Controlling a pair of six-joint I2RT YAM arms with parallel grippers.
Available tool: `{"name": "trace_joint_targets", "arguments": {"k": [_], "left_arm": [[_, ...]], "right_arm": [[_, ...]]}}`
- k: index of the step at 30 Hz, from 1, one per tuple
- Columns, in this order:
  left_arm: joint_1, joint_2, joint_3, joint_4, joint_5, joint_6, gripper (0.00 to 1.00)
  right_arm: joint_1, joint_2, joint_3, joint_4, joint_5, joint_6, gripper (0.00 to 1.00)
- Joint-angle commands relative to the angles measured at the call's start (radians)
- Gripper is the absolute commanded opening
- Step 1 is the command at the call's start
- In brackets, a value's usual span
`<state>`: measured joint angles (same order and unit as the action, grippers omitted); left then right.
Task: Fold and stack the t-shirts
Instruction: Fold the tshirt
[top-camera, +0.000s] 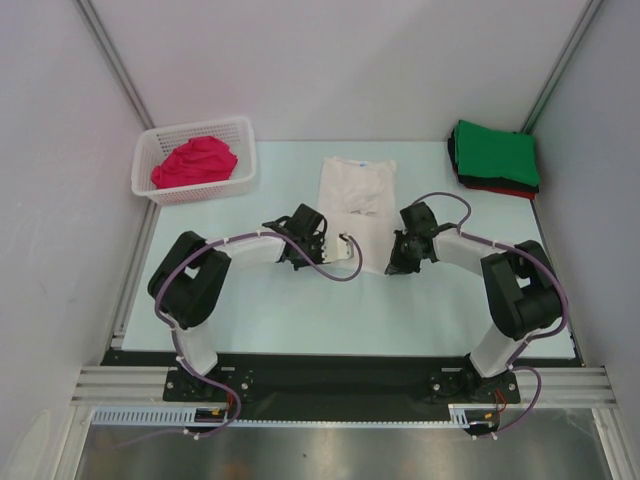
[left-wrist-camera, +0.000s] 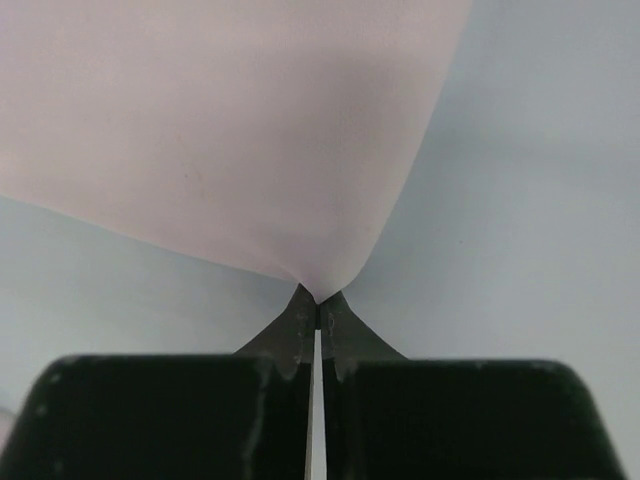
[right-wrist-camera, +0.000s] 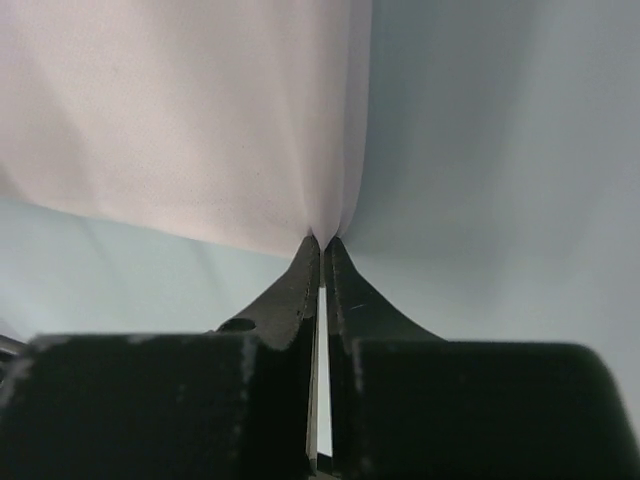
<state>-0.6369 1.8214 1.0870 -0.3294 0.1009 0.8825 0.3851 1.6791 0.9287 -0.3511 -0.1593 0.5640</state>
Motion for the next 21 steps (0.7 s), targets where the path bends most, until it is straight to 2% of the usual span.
{"name": "trace_joint_targets", "arguments": {"k": [1, 8, 14, 16, 18, 21], "left_arm": [[-0.004, -0.013, 0.034, -0.075, 0.057, -0.054, 0.0], [-0.015, -0.215, -0.07, -0.238, 0.14, -0.126, 0.0], [-0.052, -0.451, -0.099, -0.592, 0.221, -0.154, 0.0], [-0.052, -0.513, -0.09, -0.657, 0.247, -0.163, 0.0], [-0.05, -0.586, -0.066, -0.732, 0.284, -0.172, 0.0], [-0.047, -0.623, -0.038, -0.767, 0.322, -0.2, 0.0]], "right_arm": [[-0.008, -0.033, -0.016, 0.001, -0.043, 0.01, 0.0], [0.015, -0.237, -0.077, -0.143, -0.112, 0.0, 0.0], [0.122, -0.46, -0.125, -0.422, -0.143, 0.008, 0.0], [0.141, -0.522, -0.14, -0.483, -0.183, 0.037, 0.0], [0.153, -0.602, -0.145, -0.502, -0.246, 0.086, 0.0], [0.155, -0.624, -0.13, -0.488, -0.305, 0.112, 0.0]]}}
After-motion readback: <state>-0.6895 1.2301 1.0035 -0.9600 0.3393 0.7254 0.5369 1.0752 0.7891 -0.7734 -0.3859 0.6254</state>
